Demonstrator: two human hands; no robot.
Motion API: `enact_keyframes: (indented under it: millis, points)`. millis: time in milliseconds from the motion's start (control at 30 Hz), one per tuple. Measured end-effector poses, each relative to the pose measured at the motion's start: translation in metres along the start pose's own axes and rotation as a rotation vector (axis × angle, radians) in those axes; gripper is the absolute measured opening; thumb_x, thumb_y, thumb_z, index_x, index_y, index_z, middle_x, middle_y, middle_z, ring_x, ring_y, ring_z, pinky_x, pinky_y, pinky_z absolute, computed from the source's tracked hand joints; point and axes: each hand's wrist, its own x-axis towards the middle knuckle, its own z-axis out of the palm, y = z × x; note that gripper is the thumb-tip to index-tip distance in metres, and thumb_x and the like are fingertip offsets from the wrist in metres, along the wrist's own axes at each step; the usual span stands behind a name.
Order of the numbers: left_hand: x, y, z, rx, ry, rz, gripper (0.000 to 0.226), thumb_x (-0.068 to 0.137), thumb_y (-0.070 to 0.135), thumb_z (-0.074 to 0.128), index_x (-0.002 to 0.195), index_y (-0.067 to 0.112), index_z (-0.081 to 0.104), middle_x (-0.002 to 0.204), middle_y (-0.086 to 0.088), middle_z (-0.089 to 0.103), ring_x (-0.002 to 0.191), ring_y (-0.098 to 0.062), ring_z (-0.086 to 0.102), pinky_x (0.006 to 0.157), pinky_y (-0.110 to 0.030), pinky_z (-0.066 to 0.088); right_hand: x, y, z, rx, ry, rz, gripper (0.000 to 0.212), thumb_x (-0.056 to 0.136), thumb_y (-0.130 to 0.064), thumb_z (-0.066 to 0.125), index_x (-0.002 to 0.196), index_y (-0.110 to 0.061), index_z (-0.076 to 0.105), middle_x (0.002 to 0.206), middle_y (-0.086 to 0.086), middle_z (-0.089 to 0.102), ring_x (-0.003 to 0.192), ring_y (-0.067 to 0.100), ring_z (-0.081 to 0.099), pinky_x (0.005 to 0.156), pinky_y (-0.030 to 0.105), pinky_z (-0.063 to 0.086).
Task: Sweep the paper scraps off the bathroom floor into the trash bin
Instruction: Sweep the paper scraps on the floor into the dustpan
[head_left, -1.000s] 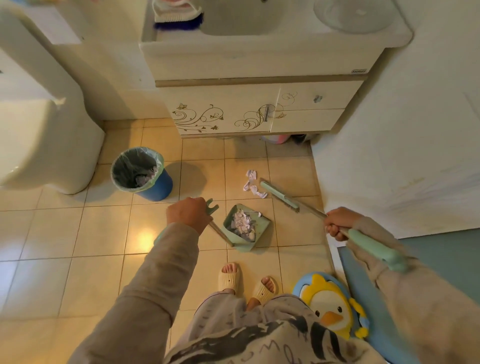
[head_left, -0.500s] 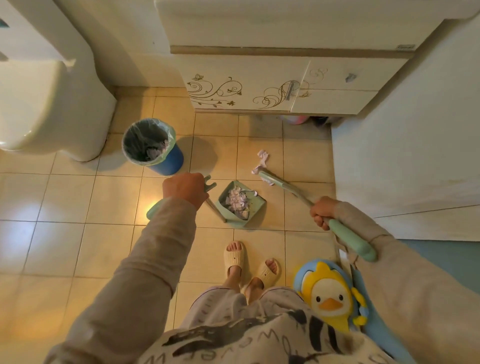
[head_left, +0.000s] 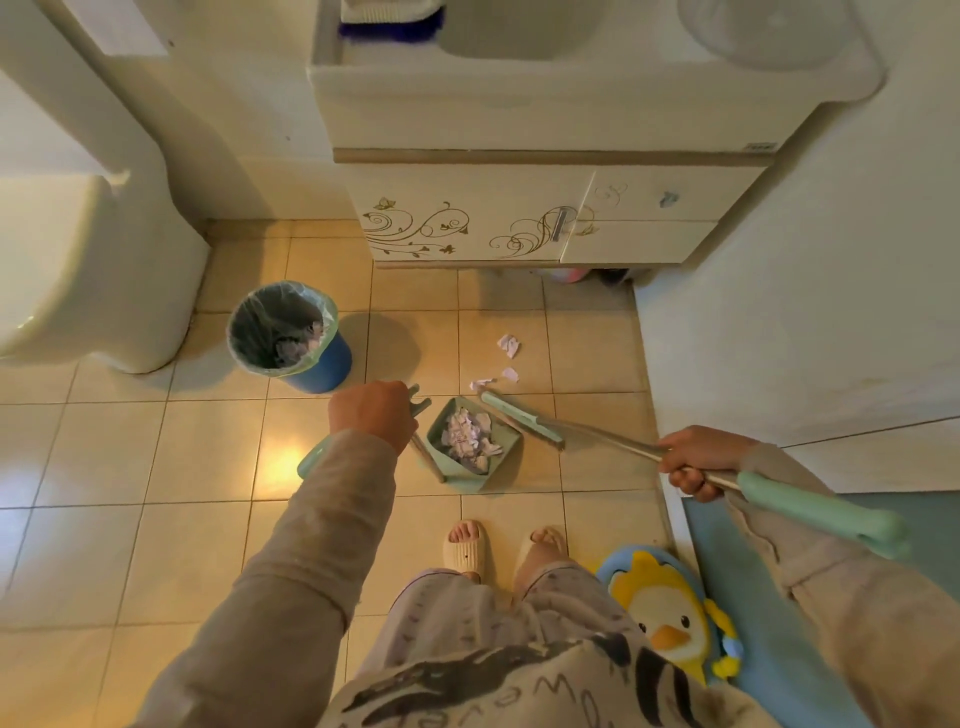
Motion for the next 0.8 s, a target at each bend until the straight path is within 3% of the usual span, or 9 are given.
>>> enact_keyframes:
  millis: [100, 267, 400, 533, 600, 700, 800]
  points:
    - [-0.003, 0.003, 0.003, -0.022, -0.025, -0.024, 0.023, 0.089, 0.036, 0.059, 0.104, 0.020, 0.066, 0.092, -0.002, 0.068, 0.085, -0.022, 0.066, 0.069, -0.029, 0.046, 0.011, -0.024, -0.012, 0.004, 0.024, -0.021, 0.014, 0.092, 0.005, 0.039, 0.100, -0.004, 0.047, 0.054, 0.006, 0.039, 0.024, 0.004, 0.032, 0.032, 0.011, 0.029]
    - [-0.006, 0.015, 0.002, -0.031, -0.053, -0.080, 0.022, 0.090, 0.034, 0.056, 0.103, 0.021, 0.067, 0.094, -0.002, 0.069, 0.088, -0.024, 0.066, 0.075, -0.030, 0.048, 0.046, -0.076, -0.029, -0.021, 0.077, -0.064, 0.020, 0.091, 0.003, 0.037, 0.075, -0.007, 0.043, 0.044, 0.003, 0.042, 0.023, 0.005, 0.035, 0.030, 0.011, 0.030]
    - [-0.012, 0.033, 0.000, -0.022, -0.085, -0.114, 0.020, 0.092, 0.033, 0.053, 0.102, 0.021, 0.066, 0.092, -0.001, 0.068, 0.087, -0.023, 0.066, 0.074, -0.031, 0.048, 0.075, -0.111, -0.034, -0.107, 0.132, -0.066, 0.018, 0.090, -0.004, 0.038, 0.074, -0.010, 0.043, 0.032, -0.002, 0.043, 0.025, 0.007, 0.036, 0.032, 0.014, 0.034]
    - [-0.020, 0.044, -0.001, -0.017, -0.106, -0.153, 0.023, 0.093, 0.037, 0.053, 0.103, 0.020, 0.066, 0.088, 0.000, 0.068, 0.083, -0.022, 0.065, 0.073, -0.031, 0.048, 0.093, -0.130, -0.028, -0.197, 0.171, -0.068, 0.012, 0.090, -0.003, 0.038, 0.080, -0.009, 0.043, 0.048, 0.005, 0.044, 0.020, 0.007, 0.037, 0.030, 0.013, 0.035]
    - [-0.023, 0.046, -0.003, -0.019, -0.116, -0.161, 0.024, 0.093, 0.037, 0.053, 0.104, 0.020, 0.066, 0.089, -0.001, 0.068, 0.084, -0.022, 0.065, 0.074, -0.032, 0.049, 0.097, -0.125, -0.020, -0.249, 0.171, -0.051, 0.014, 0.090, 0.000, 0.036, 0.080, -0.007, 0.042, 0.053, 0.007, 0.044, 0.017, 0.007, 0.035, 0.029, 0.010, 0.034]
    - [-0.024, 0.049, -0.005, -0.031, -0.127, -0.158, 0.024, 0.093, 0.037, 0.053, 0.105, 0.019, 0.065, 0.091, -0.001, 0.068, 0.086, -0.022, 0.066, 0.077, -0.033, 0.051, 0.096, -0.102, -0.014, -0.334, 0.139, -0.012, 0.016, 0.089, 0.001, 0.035, 0.077, -0.008, 0.041, 0.036, 0.005, 0.044, 0.017, 0.008, 0.035, 0.030, 0.010, 0.034]
    - [-0.021, 0.051, -0.008, -0.032, -0.124, -0.160, 0.023, 0.093, 0.036, 0.054, 0.105, 0.020, 0.065, 0.088, -0.001, 0.066, 0.086, -0.022, 0.065, 0.078, -0.033, 0.051, 0.086, -0.070, -0.015, -0.400, 0.087, -0.009, 0.011, 0.090, 0.001, 0.037, 0.092, -0.009, 0.042, 0.052, 0.006, 0.042, 0.029, 0.010, 0.038, 0.035, 0.013, 0.035]
